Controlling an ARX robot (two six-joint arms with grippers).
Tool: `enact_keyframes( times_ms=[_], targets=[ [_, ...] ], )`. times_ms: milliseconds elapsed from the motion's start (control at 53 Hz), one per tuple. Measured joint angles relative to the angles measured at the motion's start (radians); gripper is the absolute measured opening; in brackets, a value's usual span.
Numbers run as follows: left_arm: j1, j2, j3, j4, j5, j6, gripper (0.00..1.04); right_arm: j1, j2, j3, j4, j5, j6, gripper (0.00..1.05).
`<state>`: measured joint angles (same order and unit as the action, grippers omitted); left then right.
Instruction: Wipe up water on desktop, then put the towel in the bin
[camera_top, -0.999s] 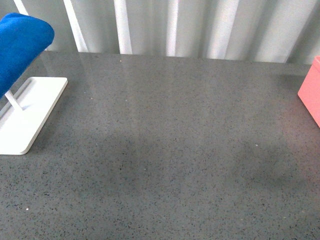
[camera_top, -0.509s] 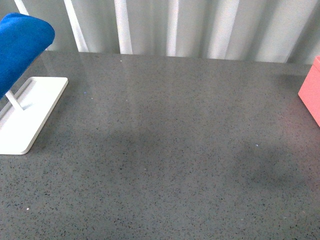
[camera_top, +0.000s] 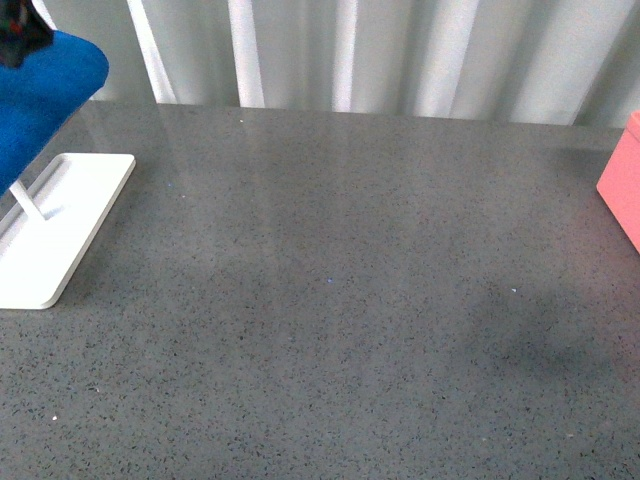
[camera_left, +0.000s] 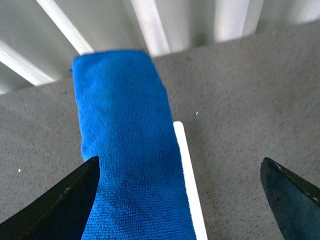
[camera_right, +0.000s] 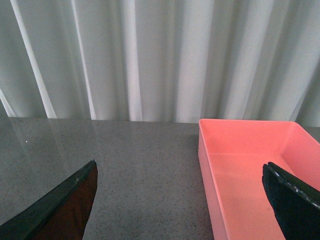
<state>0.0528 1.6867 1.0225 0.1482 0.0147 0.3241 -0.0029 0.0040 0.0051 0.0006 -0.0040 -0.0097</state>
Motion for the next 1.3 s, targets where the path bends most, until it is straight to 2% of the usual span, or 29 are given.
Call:
enact_keyframes(
  times_ms=[151,848,1263,1301],
  targets=[
    [0.006,0.102,0.027,-0.039,-0.026,0.052,0.98,0.0,0.0,0.0,0.0,0.0,0.0,0.98],
    [0.059,0.295,0.204,0.042,-0.136,0.076,0.98,0.0,0.0,0.0,0.0,0.0,0.0,0.98],
    [0.042,0.334,0.206,0.025,-0.137,0.029,0.98,0.0,0.0,0.0,0.0,0.0,0.0,0.98],
    [0.042,0.334,0.204,0.025,-0.138,0.029,0.95,0.0,0.0,0.0,0.0,0.0,0.0,0.98]
  ],
)
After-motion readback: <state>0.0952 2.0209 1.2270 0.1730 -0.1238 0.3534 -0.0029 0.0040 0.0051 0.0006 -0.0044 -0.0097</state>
